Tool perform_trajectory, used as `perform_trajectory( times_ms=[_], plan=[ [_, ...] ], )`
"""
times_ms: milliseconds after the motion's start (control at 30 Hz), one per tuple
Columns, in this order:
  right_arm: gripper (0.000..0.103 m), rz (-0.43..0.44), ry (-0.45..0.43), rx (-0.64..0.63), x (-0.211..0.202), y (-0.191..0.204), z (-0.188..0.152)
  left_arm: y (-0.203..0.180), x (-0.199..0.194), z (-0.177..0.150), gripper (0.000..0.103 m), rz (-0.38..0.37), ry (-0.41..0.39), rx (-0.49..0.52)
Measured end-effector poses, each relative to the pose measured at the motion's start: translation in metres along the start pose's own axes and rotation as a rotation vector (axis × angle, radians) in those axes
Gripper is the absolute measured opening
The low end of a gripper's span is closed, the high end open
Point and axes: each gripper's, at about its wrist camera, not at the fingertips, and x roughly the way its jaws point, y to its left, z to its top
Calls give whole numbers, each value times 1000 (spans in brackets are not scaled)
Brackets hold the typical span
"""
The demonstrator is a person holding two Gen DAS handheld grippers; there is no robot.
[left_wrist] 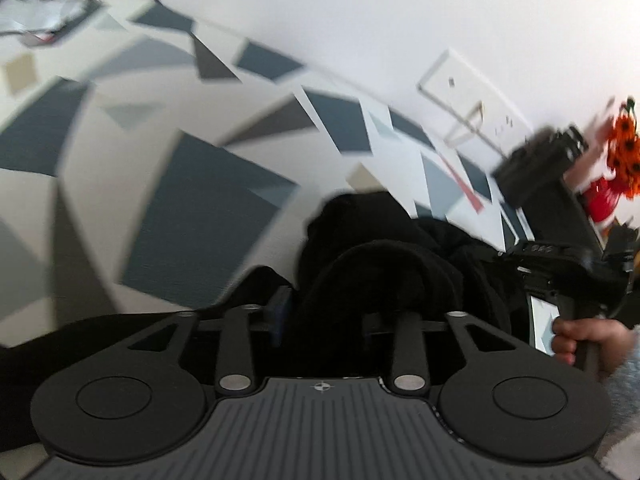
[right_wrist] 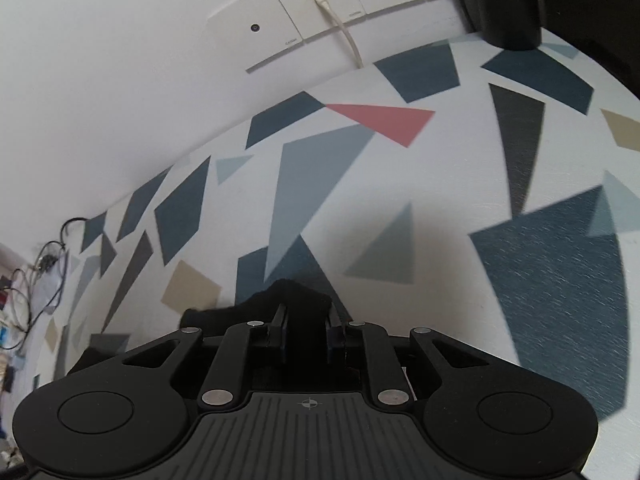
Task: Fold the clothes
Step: 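Lower the black garment onto the patterned table and open the right tool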
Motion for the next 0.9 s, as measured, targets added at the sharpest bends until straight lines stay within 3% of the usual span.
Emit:
perform_trajectory(
  times_ms=[67,233,300,367,433,500,633,733,900],
  plan=[
    [18,-19,-34,35,5,-3,-4,7,-13,0,72,52,-47,0],
    [22,-34,-90,87,7,-11,-10,22,-23,6,74,114,-74,-7],
    [29,-33,-98,114,6,-13,-10,27,-23,6,76,121,-66,-8],
    [47,-35,-109,136,-1,-14,-11,29,-22,5,77,119,-54,1],
    [57,-39,-121,155,-9,-14,-13,29,-20,3,77,111,-38,30],
    [58,-39,-139,151,-23,-12,-15,26,-15,-1,77,97,-13,82],
    [64,-19,-183,50,-62,9,-25,20,-4,-3,78,45,39,198],
    [76,7,-155,-165,-79,48,-41,15,5,-2,78,10,79,299],
    [72,-15,-78,-238,-59,90,-65,3,11,4,78,-17,133,418]
  ],
)
